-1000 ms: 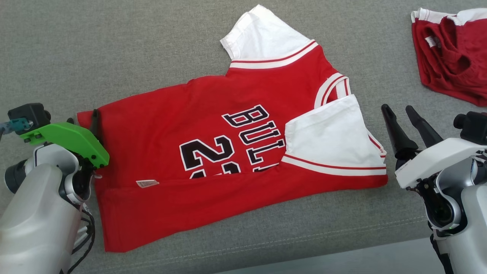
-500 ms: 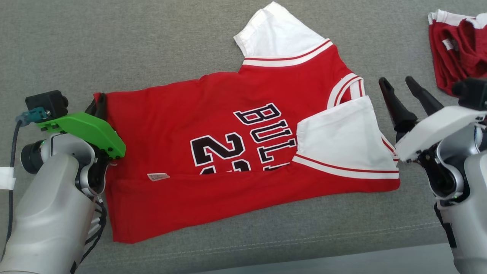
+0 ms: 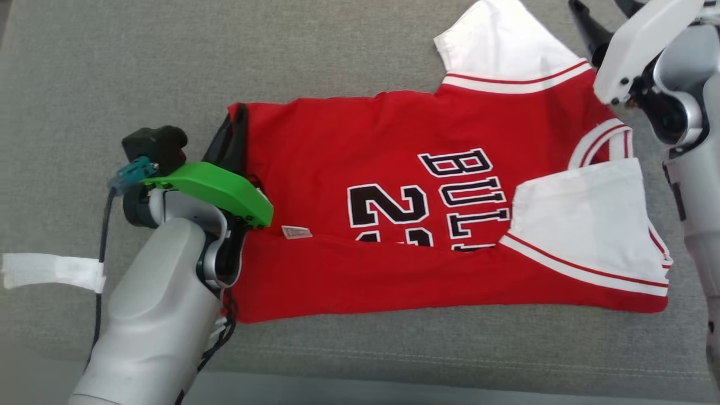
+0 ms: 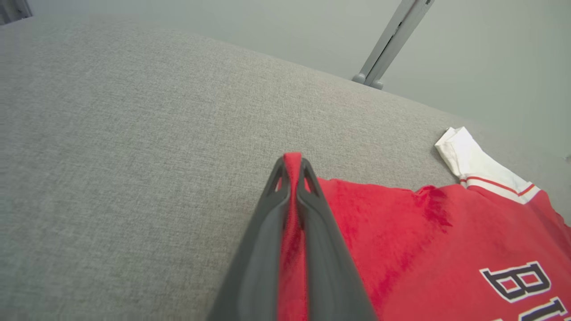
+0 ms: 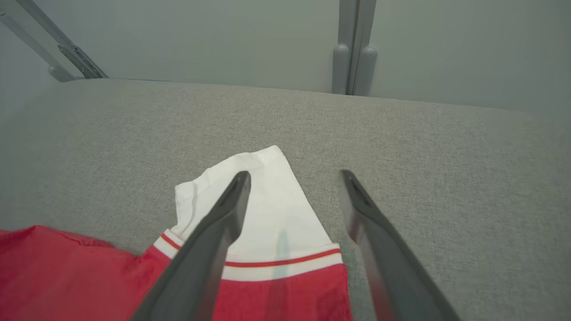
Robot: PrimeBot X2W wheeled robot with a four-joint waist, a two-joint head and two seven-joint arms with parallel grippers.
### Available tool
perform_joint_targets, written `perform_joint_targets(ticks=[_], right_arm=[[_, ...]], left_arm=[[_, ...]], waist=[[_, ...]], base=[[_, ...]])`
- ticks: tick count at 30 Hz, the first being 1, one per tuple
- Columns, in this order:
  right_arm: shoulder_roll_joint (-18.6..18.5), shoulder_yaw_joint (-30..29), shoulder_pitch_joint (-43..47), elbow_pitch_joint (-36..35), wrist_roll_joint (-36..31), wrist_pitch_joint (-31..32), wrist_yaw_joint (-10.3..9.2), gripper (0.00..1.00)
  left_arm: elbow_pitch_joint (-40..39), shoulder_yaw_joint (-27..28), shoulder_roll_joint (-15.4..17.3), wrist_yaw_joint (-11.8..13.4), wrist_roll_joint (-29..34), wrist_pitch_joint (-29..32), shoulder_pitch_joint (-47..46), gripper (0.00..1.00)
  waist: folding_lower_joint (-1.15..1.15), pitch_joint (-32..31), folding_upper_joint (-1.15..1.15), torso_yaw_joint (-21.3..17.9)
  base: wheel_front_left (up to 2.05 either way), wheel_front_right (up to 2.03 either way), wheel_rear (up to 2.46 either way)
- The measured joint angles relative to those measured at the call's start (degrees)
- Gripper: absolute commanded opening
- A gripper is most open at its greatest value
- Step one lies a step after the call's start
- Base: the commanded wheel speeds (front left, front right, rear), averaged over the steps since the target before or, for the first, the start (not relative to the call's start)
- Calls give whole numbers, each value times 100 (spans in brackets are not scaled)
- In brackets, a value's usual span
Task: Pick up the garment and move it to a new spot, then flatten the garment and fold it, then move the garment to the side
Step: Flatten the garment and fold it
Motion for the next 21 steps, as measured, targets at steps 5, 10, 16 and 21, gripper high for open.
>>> perform_joint_targets(ticks=[5,10,16,21], right_arm=[[-121,122,-631,801,-353,164,0,100],[-193,220,-1046,1445,-591,192,1,100],[-307,345,-1316,2054,-853,91,1,100],[-367,348,-1501,2403,-988,33,1,100]], left_arm=[[31,-132,-359,-73,42,-121,-163,0],[172,-211,-587,-165,56,-215,-336,0],[301,-347,-713,-257,16,-285,-461,0],[347,-424,-736,-265,-31,-303,-527,0]], waist=[[0,169,0,400],[0,338,0,800],[0,517,0,1193],[0,616,0,1344]], base=[[0,0,0],[0,0,0],[0,0,0],[0,0,0]])
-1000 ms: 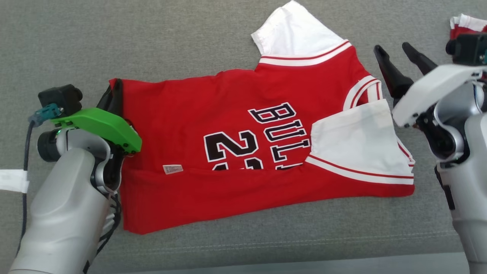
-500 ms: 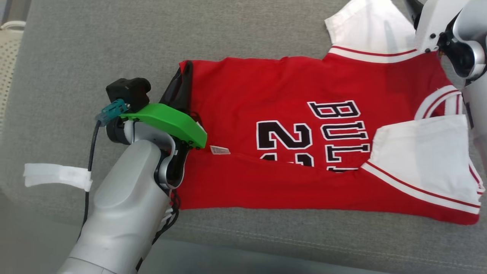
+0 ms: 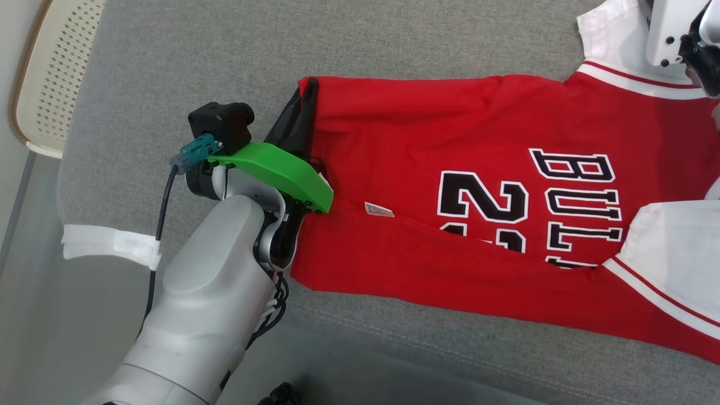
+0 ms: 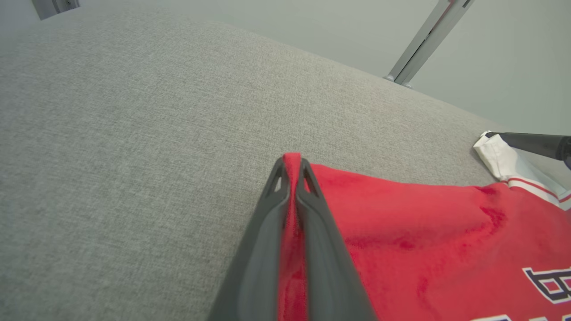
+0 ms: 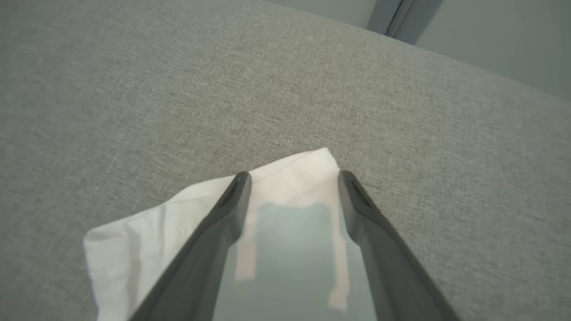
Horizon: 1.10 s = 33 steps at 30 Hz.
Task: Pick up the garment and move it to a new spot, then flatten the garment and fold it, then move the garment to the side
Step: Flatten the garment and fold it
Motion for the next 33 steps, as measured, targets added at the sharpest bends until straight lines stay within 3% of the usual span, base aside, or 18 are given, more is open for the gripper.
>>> perform_joint_targets(ticks=[9,10,11,14,15,25,33], right_arm=[[-101,11,-280,615,-111,-41,1,100],[-102,43,-309,667,-112,-29,1,93],[-102,96,-336,708,-116,-2,1,49],[-89,221,-382,768,-116,0,1,19],[-81,254,-404,783,-108,-26,2,0],[-62,383,-407,948,-43,-764,4,0],[75,626,-83,648,571,-1363,4,0]], left_arm=[[-49,-314,-18,-9,-230,-22,-79,0],[-56,-350,-18,-1,-259,-23,-93,0],[-56,-382,-16,9,-274,-23,-109,0],[-31,-452,-18,36,-304,-23,-170,0],[-8,-464,-18,42,-310,-23,-196,0],[445,-338,7,-108,-344,-24,-381,0],[675,52,255,-220,-421,-25,-384,0]], waist=[[0,80,0,132],[0,83,0,138],[0,84,0,141],[0,95,0,127],[0,98,0,115],[0,-9,0,-146],[0,-276,0,-475]], base=[[0,0,0],[0,0,0],[0,0,0],[0,0,0],[0,0,0],[0,0,0],[0,0,0]])
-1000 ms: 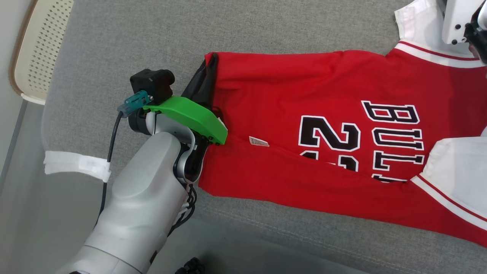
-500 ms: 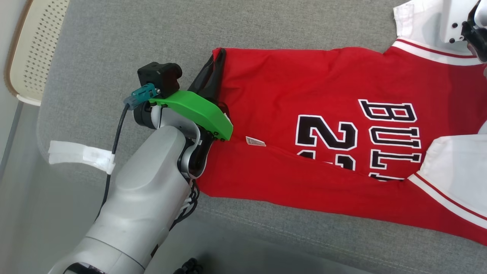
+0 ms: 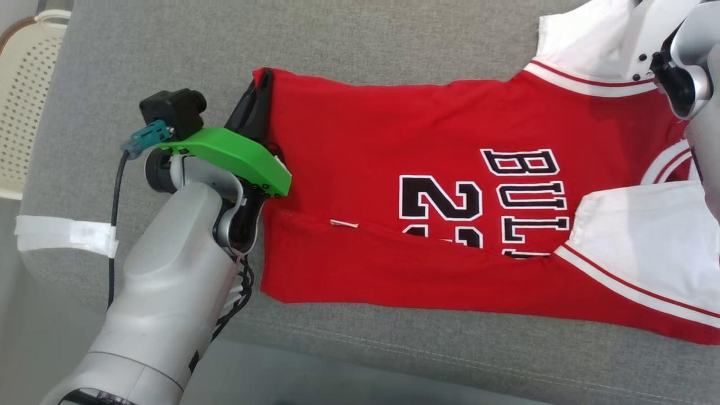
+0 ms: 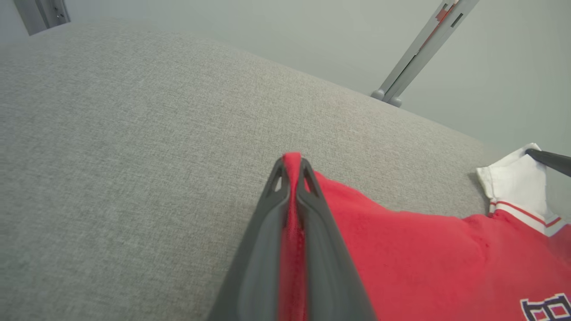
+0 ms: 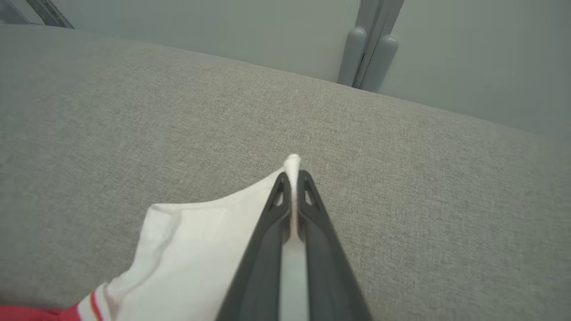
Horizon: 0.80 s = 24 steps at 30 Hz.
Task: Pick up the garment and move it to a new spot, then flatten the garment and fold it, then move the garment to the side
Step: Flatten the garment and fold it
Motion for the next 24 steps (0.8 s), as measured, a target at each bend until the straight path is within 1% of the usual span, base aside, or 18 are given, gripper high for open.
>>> perform_joint_targets(ticks=[3,7,10,14,15,16,18,24], right_arm=[[-30,167,235,-304,328,-174,0,0],[-175,388,663,-826,794,-358,0,0],[-303,523,1104,-1279,1122,-495,0,0],[-491,528,1822,-1922,1519,-657,0,0],[-536,513,2011,-2086,1586,-699,0,0],[-593,447,2412,-2387,1716,-789,-1,0],[-621,339,2811,-2700,1814,-866,0,0],[-555,-168,3909,-3495,1862,-1066,-1,0]], left_arm=[[35,121,98,-18,0,0,126,0],[33,277,208,-25,0,1,351,0],[-59,399,261,-29,1,0,592,0],[-330,541,361,-43,34,0,1024,0],[-404,583,405,-51,60,0,1138,0],[-606,655,480,-48,111,-2,1394,0],[-842,727,515,-24,144,-5,1665,0],[-1649,944,541,69,222,-7,2515,0]], waist=[[0,-150,0,-126],[0,-390,0,-282],[0,-591,0,-396],[0,-873,0,-534],[0,-941,0,-567],[0,-1070,0,-634],[0,-1188,0,-700],[0,-1430,0,-901]], base=[[0,0,0],[0,0,0],[0,0,0],[0,0,0],[0,0,0],[0,0,0],[0,0,0],[0,0,0]])
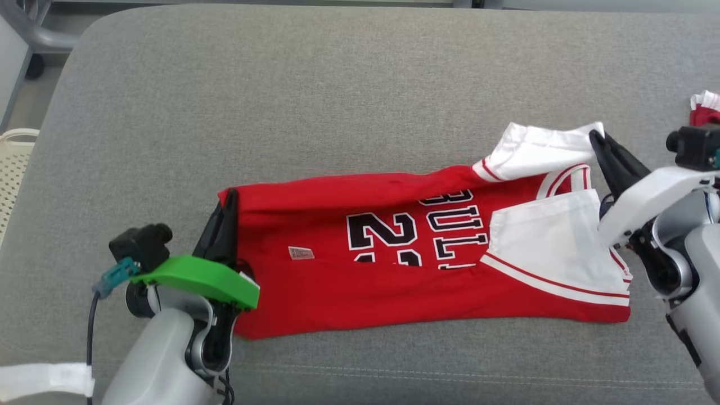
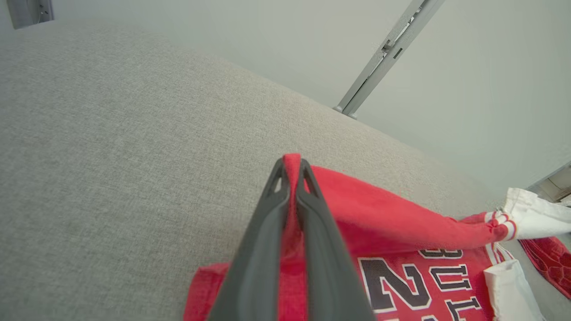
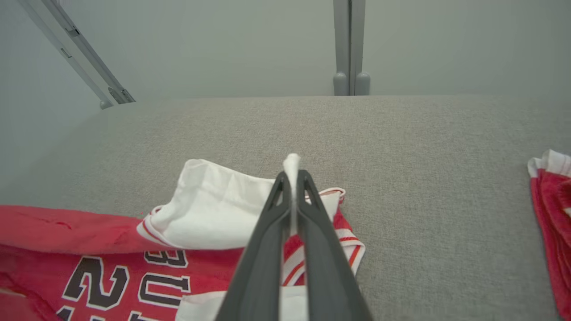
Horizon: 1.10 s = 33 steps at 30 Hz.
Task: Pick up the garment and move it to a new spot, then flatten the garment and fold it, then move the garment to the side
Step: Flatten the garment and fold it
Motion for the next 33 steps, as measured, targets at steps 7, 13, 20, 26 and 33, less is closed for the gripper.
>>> perform_joint_targets(ticks=[7,13,20,26,33], right_arm=[[271,-553,1135,-831,-99,46,0,0],[472,-821,1652,-1090,-291,120,-3,0],[579,-768,2057,-1092,-387,54,-3,15],[530,-723,2438,-890,-398,-27,-3,100],[480,-848,2719,-759,-419,-80,-3,100]], left_arm=[[-929,410,-77,93,129,0,1105,0],[-1210,620,-169,134,310,0,1634,0],[-1152,695,-307,21,385,0,1880,100],[-1029,759,-289,-19,292,0,2232,100],[-1152,936,-245,120,401,0,2512,100]], waist=[[0,-96,0,-173],[0,-86,0,-202],[0,-159,0,-192],[0,-311,0,-213],[0,-494,0,-240]], base=[[0,0,0],[0,0,0],[0,0,0],[0,0,0],[0,0,0]])
